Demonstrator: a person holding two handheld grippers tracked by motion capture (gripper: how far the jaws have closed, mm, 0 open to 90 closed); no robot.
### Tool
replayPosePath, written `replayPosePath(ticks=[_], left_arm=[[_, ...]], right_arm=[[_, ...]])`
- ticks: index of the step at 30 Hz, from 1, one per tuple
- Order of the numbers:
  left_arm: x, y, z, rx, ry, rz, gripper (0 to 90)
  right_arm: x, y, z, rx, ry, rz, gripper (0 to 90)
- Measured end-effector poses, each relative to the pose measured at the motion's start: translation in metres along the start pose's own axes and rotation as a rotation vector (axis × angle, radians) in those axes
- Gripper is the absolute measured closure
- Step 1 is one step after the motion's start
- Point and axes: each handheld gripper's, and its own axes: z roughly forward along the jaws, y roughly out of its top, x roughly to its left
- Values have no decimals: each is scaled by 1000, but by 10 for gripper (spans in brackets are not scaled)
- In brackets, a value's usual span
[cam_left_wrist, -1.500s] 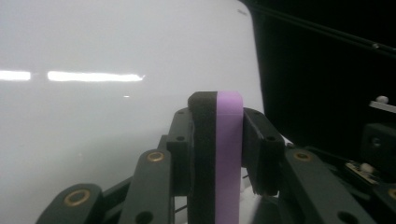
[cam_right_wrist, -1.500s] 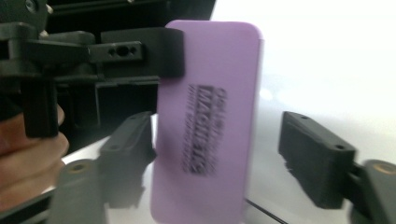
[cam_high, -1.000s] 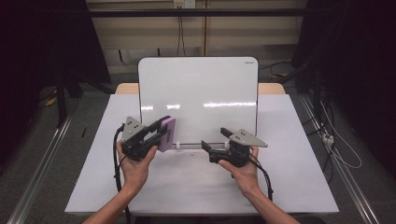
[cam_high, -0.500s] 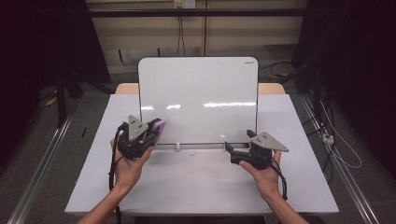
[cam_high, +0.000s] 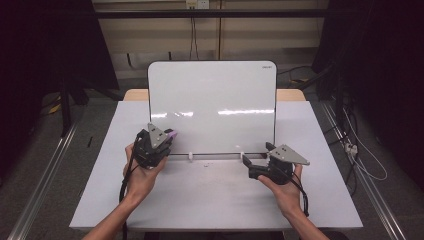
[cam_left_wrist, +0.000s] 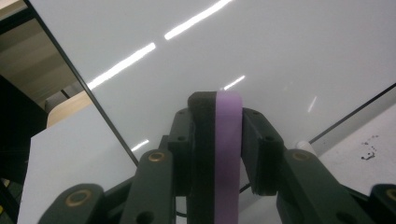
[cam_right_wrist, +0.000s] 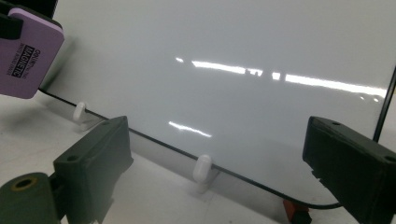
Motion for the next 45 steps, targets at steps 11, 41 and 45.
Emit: replayPosePath(ticks=[11, 41, 45], left_arm=[[-7, 2, 10, 2, 34, 38, 675], [-5, 0, 10, -60, -6, -43, 383], [0, 0, 7, -93, -46, -81, 255]], right_arm=[[-1, -1, -1, 0, -2, 4, 85], [-2, 0, -1, -4, 2, 8, 93], [-2, 0, -1, -1, 3, 10, 91]])
